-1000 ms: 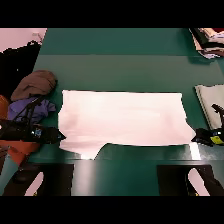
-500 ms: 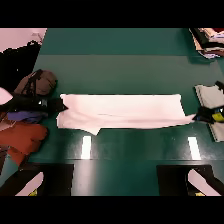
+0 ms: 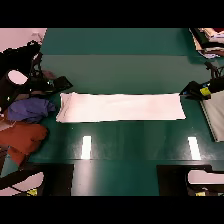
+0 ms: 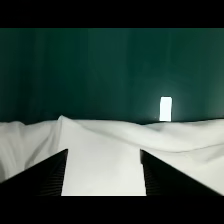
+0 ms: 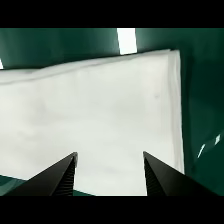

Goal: Fold the shirts.

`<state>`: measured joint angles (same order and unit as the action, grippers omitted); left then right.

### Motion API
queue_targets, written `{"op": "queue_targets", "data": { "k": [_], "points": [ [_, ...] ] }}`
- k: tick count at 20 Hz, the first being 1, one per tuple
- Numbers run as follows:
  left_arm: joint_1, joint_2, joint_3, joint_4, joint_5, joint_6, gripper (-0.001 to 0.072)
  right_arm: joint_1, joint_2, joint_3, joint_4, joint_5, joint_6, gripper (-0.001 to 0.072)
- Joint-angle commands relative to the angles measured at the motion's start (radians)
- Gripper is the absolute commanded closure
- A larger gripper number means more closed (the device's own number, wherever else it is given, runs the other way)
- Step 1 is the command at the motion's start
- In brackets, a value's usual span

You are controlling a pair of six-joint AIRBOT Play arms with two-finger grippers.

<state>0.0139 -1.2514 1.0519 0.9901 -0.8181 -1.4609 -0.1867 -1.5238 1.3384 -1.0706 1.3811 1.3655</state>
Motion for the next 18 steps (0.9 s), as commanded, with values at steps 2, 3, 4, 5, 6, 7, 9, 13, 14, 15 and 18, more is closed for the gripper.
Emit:
{"op": "queue_targets", "data": {
  "k": [2,3,4,5,6,7,9,13,14,15,18],
  "points": [
    [0.000,-0.023,0.074,0.000,-0.093,0.003,0.0161,-0.068,-0.098,0.062,0.056,0.096,-0.058,0.0222],
    [0.000,-0.023,0.077,-0.011,-0.127,0.003,0.0330,-0.097,-0.097,0.040,0.057,0.097,-0.078,0.0222],
    [0.000,-0.023,0.077,-0.014,-0.150,0.003,0.0568,-0.126,-0.098,0.015,0.057,0.097,-0.093,0.0222],
    [0.000,-0.023,0.077,-0.019,-0.162,0.004,0.0675,-0.152,-0.098,-0.016,0.059,0.091,-0.106,0.0222],
    [0.000,-0.023,0.077,-0.028,-0.168,0.004,0.0679,-0.172,-0.101,-0.045,0.059,0.084,-0.130,0.0222],
    [-0.005,-0.023,0.077,-0.037,-0.171,0.003,0.0679,-0.191,-0.111,-0.072,0.060,0.082,-0.153,0.0222],
    [-0.044,-0.024,0.077,-0.037,-0.169,0.003,0.0679,-0.200,-0.149,-0.099,0.060,0.081,-0.163,0.0221],
    [-0.182,-0.043,0.077,-0.037,-0.110,0.000,0.0680,-0.160,-0.230,-0.100,0.210,0.085,-0.190,0.0234],
    [-0.213,-0.060,0.079,-0.039,-0.092,-0.008,0.0680,-0.142,-0.241,-0.100,0.240,0.085,-0.203,0.0273],
    [-0.240,-0.080,0.082,-0.045,-0.074,-0.009,0.0680,-0.123,-0.249,-0.099,0.240,0.085,-0.208,0.0278],
    [-0.326,-0.181,0.146,-0.070,-0.052,-0.009,0.0680,-0.080,-0.237,-0.098,0.241,0.096,-0.264,0.0671]
  ]
}}
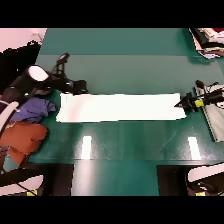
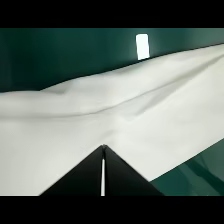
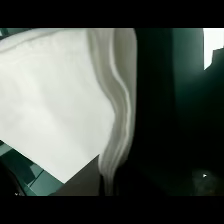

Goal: Fold the shirts.

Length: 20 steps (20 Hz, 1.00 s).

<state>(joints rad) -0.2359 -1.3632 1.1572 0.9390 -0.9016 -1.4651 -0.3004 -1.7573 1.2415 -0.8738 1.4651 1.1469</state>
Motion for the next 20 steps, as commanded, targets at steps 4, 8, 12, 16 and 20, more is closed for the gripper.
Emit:
{"op": "queue_targets", "data": {
  "k": [4,8,12,16,20],
  "points": [
    [-0.191,-0.255,0.217,-0.032,0.026,-0.027,0.0681,0.039,0.139,-0.001,0.136,0.011,-0.049,0.0698],
    [-0.281,-0.416,0.366,-0.031,0.015,-0.054,0.0680,0.073,0.316,0.003,0.323,0.000,-0.048,0.0698],
    [-0.317,-0.521,0.467,-0.028,-0.039,-0.069,0.0681,0.181,0.383,0.163,0.325,0.022,-0.001,0.0698],
    [-0.319,-0.531,0.467,0.002,-0.040,-0.081,0.0681,0.298,0.383,0.315,0.325,0.025,0.064,0.0698],
    [-0.319,-0.531,0.467,0.033,-0.042,-0.080,0.0681,0.401,0.383,0.395,0.325,-0.008,0.084,0.0698]
  ]
}}
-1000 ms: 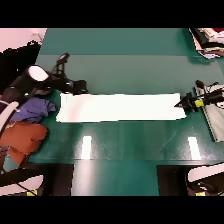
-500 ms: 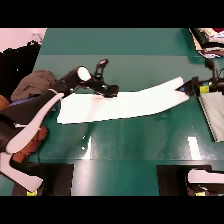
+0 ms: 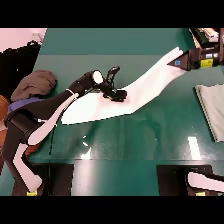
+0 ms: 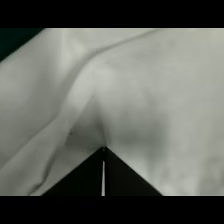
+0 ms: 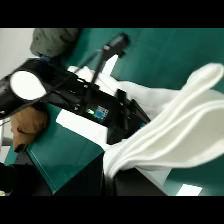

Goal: Fold the shirts.

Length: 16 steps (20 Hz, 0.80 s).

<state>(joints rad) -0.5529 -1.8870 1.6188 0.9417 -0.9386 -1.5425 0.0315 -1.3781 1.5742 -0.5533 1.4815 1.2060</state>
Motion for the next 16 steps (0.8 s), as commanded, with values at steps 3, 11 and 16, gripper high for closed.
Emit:
{"op": "queue_targets", "data": {
  "k": [3,11,16],
  "points": [
    [-0.002,-0.007,0.006,0.038,0.015,-0.003,0.0681,0.135,0.004,0.079,0.005,-0.063,0.025,0.0698],
    [0.190,0.191,0.097,0.158,-0.106,-0.001,0.0681,0.394,-0.053,0.079,0.005,-0.237,0.013,0.0697],
    [0.446,0.472,0.139,0.214,-0.169,0.058,0.0680,0.703,-0.236,0.090,0.010,-0.471,-0.062,0.0694]
  ]
}}
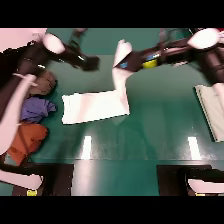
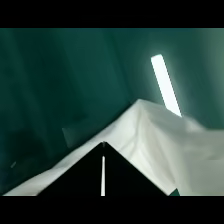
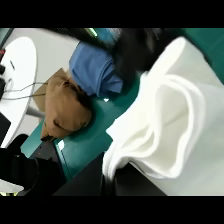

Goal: Fold the shirts.

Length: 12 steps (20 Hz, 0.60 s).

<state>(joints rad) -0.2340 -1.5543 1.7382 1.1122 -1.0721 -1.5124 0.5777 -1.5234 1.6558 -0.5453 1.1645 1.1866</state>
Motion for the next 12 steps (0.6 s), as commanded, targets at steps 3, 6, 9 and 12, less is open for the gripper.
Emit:
{"op": "queue_targets", "data": {
  "k": [3,6,9,12],
  "points": [
    [0.242,0.261,0.019,0.066,-0.039,0.028,0.0680,0.312,-0.282,0.145,-0.006,-0.267,-0.073,0.0483],
    [0.307,0.312,0.019,0.066,-0.074,0.028,0.0680,0.365,-0.422,0.298,-0.005,-0.155,-0.090,0.0262],
    [0.318,0.315,0.019,0.069,-0.148,0.029,0.0680,0.312,-0.431,0.335,-0.071,0.027,-0.024,0.0353],
    [0.318,0.314,0.014,0.064,-0.187,0.028,0.0680,0.195,-0.341,0.204,-0.213,0.085,0.033,0.0353]
  ]
}}
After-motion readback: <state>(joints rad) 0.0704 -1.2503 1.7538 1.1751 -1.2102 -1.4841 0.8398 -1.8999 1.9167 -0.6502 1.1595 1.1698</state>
